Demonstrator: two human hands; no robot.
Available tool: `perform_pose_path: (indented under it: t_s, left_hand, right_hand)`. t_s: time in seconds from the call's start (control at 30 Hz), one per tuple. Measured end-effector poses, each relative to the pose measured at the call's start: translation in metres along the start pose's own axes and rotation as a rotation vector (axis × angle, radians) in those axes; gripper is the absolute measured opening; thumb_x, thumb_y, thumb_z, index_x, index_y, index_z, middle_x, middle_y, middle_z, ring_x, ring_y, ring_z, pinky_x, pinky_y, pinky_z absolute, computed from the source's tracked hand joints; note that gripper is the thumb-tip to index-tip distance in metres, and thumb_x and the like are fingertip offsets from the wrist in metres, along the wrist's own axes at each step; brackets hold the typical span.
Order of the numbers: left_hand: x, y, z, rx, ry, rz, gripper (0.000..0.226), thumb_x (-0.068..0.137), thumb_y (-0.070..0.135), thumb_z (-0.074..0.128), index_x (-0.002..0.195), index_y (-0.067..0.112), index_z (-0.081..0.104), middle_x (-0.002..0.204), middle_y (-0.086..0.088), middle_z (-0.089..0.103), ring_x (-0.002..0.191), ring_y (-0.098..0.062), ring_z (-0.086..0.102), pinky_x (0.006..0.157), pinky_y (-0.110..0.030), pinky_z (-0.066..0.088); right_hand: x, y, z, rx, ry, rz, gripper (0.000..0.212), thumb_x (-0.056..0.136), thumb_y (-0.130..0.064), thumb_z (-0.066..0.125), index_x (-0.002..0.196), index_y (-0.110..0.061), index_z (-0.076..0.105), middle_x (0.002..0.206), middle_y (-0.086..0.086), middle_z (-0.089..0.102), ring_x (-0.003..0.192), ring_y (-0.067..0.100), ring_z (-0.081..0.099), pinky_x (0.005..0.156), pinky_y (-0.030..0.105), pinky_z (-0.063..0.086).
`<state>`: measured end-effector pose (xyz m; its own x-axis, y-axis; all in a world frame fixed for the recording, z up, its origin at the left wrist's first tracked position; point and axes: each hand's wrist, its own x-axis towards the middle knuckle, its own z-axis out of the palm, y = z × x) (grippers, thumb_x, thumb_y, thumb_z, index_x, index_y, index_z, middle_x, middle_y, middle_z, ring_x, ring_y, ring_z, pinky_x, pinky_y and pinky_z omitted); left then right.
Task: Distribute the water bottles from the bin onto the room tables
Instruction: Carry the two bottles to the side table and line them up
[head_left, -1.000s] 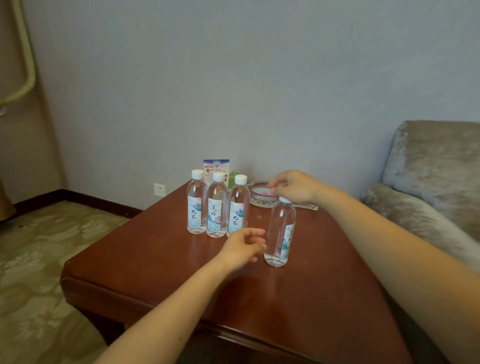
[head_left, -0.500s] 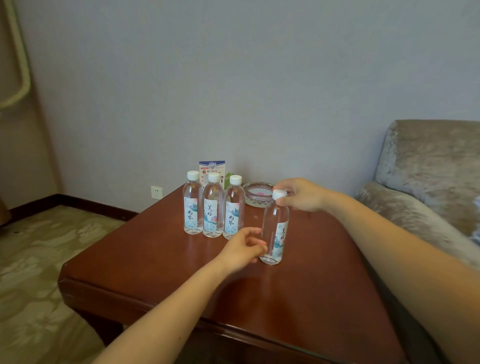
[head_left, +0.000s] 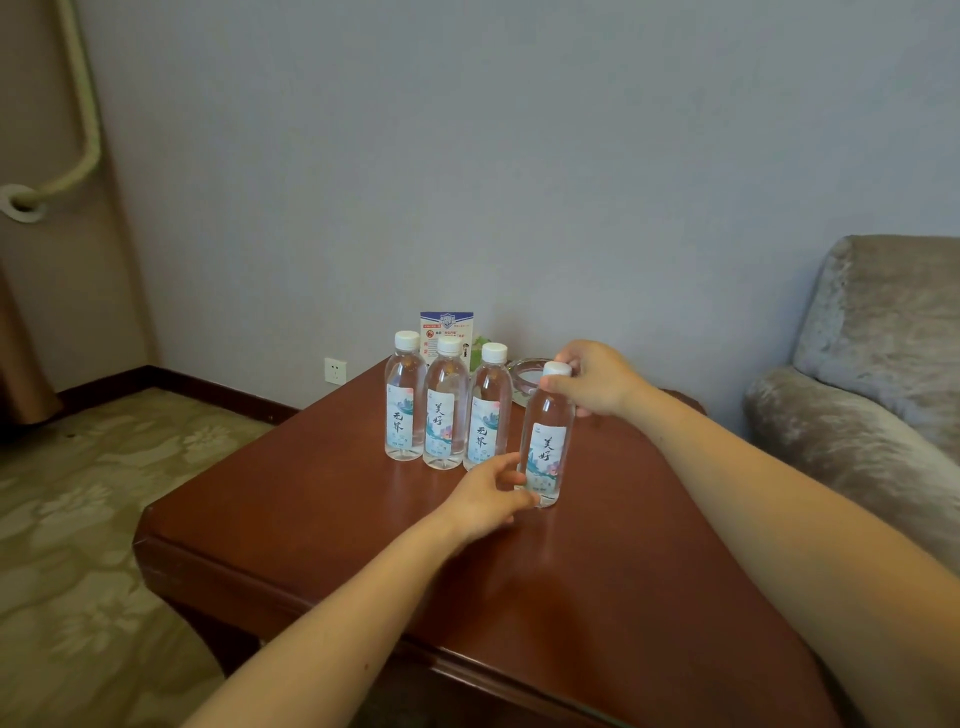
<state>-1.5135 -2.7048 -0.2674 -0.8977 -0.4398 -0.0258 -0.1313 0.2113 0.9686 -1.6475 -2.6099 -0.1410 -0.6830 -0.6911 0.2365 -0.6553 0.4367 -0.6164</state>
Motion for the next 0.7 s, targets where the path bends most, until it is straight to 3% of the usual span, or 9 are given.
perform_pose_path:
  t_s: [0.1, 0.23, 0.37, 0.5, 0.7]
  left_hand:
    - [0.005, 0.001, -0.002, 0.005, 0.006, -0.005, 0.072, 0.087, 0.015, 0.070, 0.150, 0.019, 0.035, 0.127, 0.002, 0.054, 0.112, -0.015, 0.059, 0.072, -0.020, 0.052]
    - [0.010, 0.005, -0.004, -0.014, 0.007, -0.015, 0.072, 0.087, 0.014, 0.070, 0.150, 0.019, 0.034, 0.110, 0.017, 0.054, 0.103, -0.007, 0.056, 0.073, -0.021, 0.052]
    - [0.013, 0.004, -0.005, -0.034, 0.016, -0.018, 0.072, 0.087, 0.013, 0.070, 0.149, 0.018, 0.035, 0.117, 0.012, 0.052, 0.102, -0.007, 0.054, 0.075, -0.021, 0.052]
    - [0.014, 0.003, -0.006, -0.038, 0.045, -0.020, 0.073, 0.086, 0.015, 0.071, 0.150, 0.020, 0.035, 0.128, 0.006, 0.050, 0.114, -0.017, 0.058, 0.083, -0.027, 0.054]
    - [0.015, 0.003, -0.007, -0.036, 0.051, -0.013, 0.073, 0.086, 0.016, 0.071, 0.150, 0.022, 0.035, 0.131, 0.007, 0.050, 0.106, -0.012, 0.058, 0.085, -0.028, 0.054]
  right_hand:
    - [0.011, 0.001, 0.006, -0.006, 0.025, -0.002, 0.027, 0.087, -0.027, 0.074, 0.101, -0.013, 0.056, 0.094, 0.015, 0.068, 0.069, 0.037, 0.068, 0.074, 0.051, 0.060]
    - [0.024, 0.003, 0.011, -0.010, 0.053, -0.013, 0.026, 0.084, -0.030, 0.076, 0.095, -0.016, 0.057, 0.097, 0.012, 0.067, 0.083, 0.033, 0.069, 0.080, 0.053, 0.058]
    - [0.031, 0.003, 0.012, -0.029, 0.052, -0.017, 0.027, 0.086, -0.031, 0.075, 0.096, -0.015, 0.056, 0.098, 0.010, 0.066, 0.081, 0.031, 0.065, 0.082, 0.050, 0.057]
    - [0.035, 0.004, 0.016, -0.004, 0.073, -0.020, 0.027, 0.085, -0.033, 0.076, 0.093, -0.017, 0.056, 0.096, 0.009, 0.067, 0.077, 0.030, 0.064, 0.079, 0.046, 0.057]
    - [0.036, 0.005, 0.019, 0.053, 0.096, 0.005, 0.029, 0.082, -0.033, 0.079, 0.095, -0.016, 0.059, 0.091, 0.009, 0.068, 0.074, 0.032, 0.069, 0.076, 0.053, 0.059]
